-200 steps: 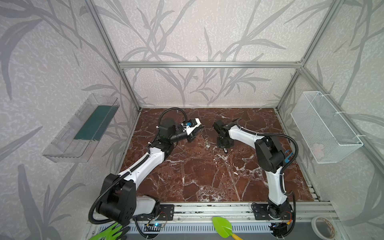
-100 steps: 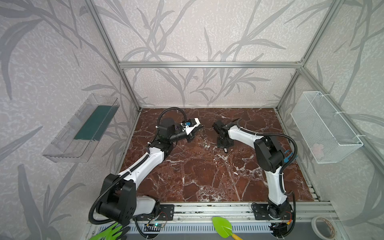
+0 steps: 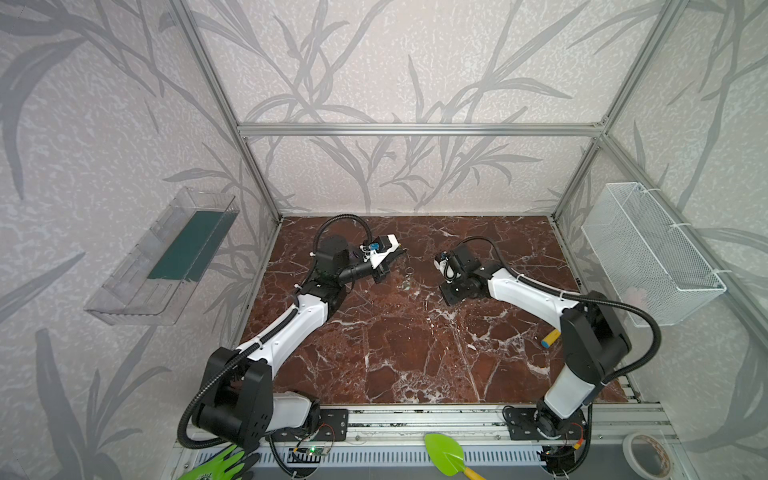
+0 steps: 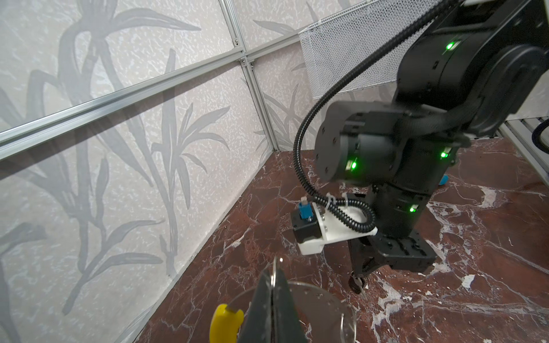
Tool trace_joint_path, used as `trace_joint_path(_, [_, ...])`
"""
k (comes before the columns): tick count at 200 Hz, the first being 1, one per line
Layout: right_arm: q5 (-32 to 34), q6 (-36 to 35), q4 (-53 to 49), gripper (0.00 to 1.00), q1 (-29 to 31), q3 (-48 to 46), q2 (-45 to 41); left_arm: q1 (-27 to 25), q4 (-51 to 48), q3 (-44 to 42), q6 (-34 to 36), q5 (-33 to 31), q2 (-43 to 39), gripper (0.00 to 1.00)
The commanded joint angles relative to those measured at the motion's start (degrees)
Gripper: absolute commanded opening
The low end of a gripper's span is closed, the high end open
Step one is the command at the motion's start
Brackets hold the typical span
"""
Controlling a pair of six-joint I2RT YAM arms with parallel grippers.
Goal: Put the keys on the keyring
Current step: 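Lift the black-tagged key with the right gripper toward the plate in the left gripper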
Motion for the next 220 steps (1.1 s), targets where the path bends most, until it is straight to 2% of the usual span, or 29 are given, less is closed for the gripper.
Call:
trace_joint_path(1, [-10.0,-11.2,10.4,0.00,-1.0,-4.1,-5.3,0.4,3.3,-0.2,-1.2,2.1,0.3,0.00])
trace_joint_path(39, [-23.4,-18.9,28.8,0.00,-3.6,-15.6,-15.7,0.1,3.0,0.2,-1.0,2.8,-0.3,0.00])
trace_joint_path(64, [-30.0,-22.7,33.7,0.00,-5.5,-18.5,-20.7,-0.4,2.5,0.9,-0.4,3.0,-0.5,0.00])
trace_joint_path(105, [-38.4,-27.0,28.5,0.00,-7.5,-14.6,-23.7,-2.6,-0.3,2.2,2.8,3.9,-0.2,0.00])
trace_joint_path(146, [-45.0,-32.8,13.2,0.00,-7.6,-4.2,-23.1,-5.5,-2.7,2.6,9.1,2.0,-0.8,0.00])
trace_joint_path(180, [-49.1,-31.9,8.5,0.00,-7.5,-0.8,-23.2,-7.7,-2.3,1.9,13.2,-0.2,-2.2,0.00])
trace_joint_path(220, [-52.0,-27.5,10.2,0.00,-7.5,-1.7,-23.2,-9.8,-1.5,0.8,17.7,-3.4,-4.2,0.00])
